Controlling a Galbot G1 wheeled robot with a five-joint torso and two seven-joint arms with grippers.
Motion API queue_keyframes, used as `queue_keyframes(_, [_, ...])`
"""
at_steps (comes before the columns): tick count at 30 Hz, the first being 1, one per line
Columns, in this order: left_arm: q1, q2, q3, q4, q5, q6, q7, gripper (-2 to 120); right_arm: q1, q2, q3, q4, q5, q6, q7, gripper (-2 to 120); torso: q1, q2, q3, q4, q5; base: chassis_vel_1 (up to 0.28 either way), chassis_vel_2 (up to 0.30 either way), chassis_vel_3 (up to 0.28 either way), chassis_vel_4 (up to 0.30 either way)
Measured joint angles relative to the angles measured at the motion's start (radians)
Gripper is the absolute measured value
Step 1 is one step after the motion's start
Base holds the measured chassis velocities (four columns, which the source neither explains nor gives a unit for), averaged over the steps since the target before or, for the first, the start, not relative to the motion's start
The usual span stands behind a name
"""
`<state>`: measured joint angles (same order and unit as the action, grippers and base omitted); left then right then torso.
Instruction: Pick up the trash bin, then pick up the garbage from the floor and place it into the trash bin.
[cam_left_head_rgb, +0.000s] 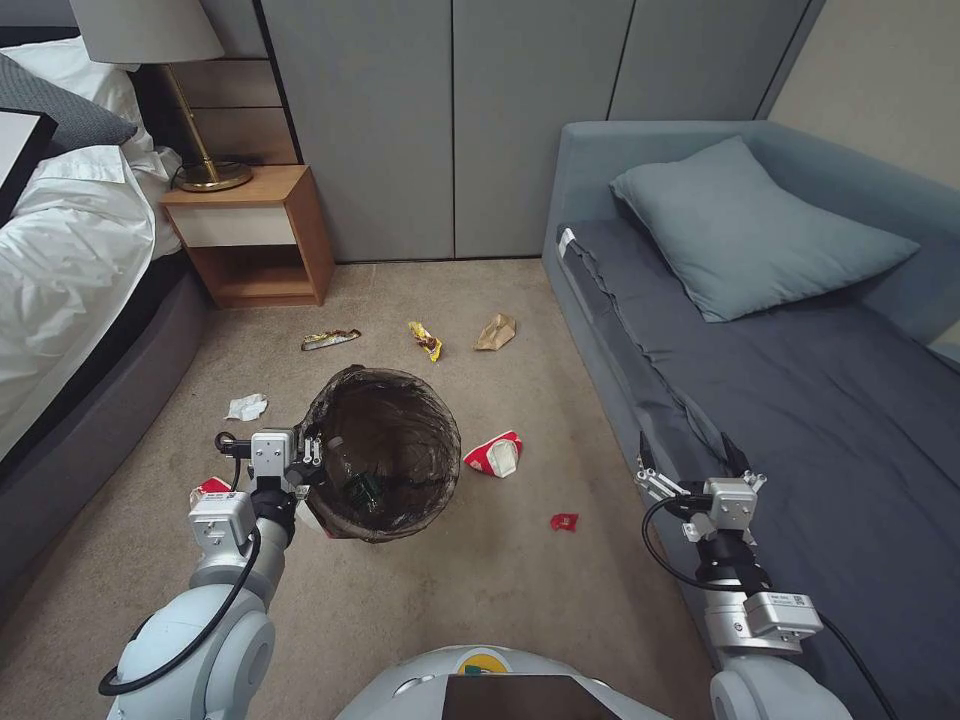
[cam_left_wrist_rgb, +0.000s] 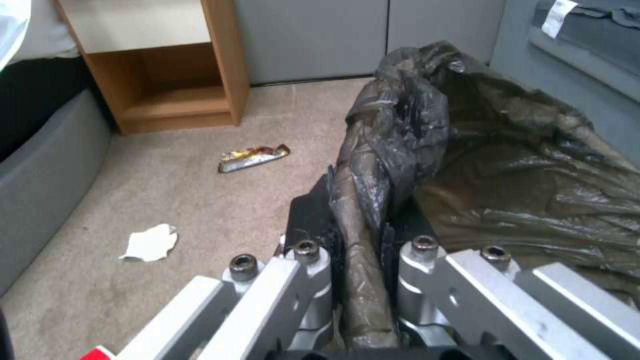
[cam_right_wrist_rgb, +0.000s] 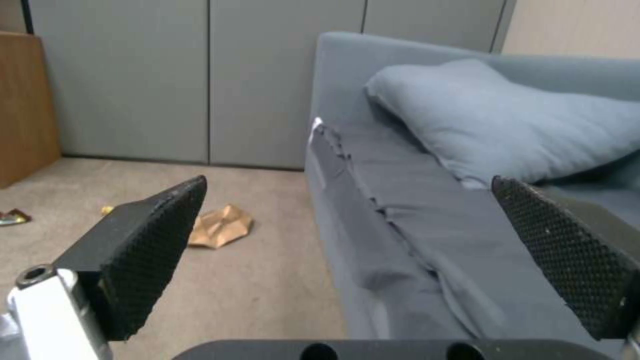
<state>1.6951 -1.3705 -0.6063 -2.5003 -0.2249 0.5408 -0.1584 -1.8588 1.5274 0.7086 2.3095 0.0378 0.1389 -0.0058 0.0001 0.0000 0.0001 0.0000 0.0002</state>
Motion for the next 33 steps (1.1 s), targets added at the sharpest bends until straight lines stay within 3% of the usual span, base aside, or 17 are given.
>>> queue_keyframes(10, [0.015,0.001,0.003,0.000,-0.023,0.014,-0.001,7,0.092,-0.039,-0.021,-0.061,0.086,-0.226,-0.067,100,0.000,0.000,0.000,0.0001,-0.0001,-0.003,0.006,0.006,-0.002])
queue_keyframes(14, [0.019,0.001,0.001,0.000,-0.030,0.020,-0.001,7,0.130,-0.064,-0.044,-0.093,0.103,-0.272,-0.068,100,0.000,0.000,0.000,0.0001,-0.0001,0.000,0.000,0.000,0.000])
queue_keyframes(33, [0.032,0.005,-0.005,0.000,-0.070,0.039,-0.011,7,0.253,-0.124,-0.175,-0.310,0.137,-0.379,-0.041,100,0.000,0.000,0.000,-0.0001,-0.0002,0.000,0.000,0.000,0.000])
